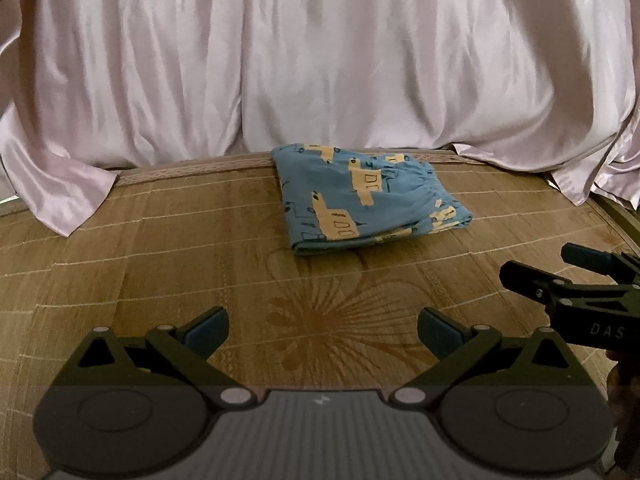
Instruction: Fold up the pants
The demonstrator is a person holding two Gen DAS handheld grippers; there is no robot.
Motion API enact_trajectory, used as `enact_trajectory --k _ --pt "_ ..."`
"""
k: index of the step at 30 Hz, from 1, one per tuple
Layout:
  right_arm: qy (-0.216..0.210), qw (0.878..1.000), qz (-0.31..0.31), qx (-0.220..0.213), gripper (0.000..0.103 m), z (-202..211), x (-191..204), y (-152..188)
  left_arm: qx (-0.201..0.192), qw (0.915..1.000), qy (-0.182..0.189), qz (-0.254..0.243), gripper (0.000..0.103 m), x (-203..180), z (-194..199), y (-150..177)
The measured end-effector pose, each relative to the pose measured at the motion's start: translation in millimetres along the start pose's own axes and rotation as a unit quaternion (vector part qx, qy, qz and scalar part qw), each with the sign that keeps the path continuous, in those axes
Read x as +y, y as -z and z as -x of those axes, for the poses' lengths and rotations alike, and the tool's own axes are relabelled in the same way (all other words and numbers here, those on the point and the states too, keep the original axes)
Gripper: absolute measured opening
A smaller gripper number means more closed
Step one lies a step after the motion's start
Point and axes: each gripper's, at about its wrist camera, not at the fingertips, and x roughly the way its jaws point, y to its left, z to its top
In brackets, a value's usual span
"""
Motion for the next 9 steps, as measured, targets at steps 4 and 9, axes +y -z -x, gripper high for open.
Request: enact_trajectory --k 4,9 --pt "-0.001 1.000 0.002 0.001 0.102 0.2 -0.4 0.1 -0.002 1.0000 0.000 -0.003 0.103 -0.3 0.3 0.0" --pt "-0.001 1.000 0.003 0.003 0.102 -0.6 -0.7 -0.1 0.000 1.0000 0.001 0.001 0.103 0.9 -1.0 0.5"
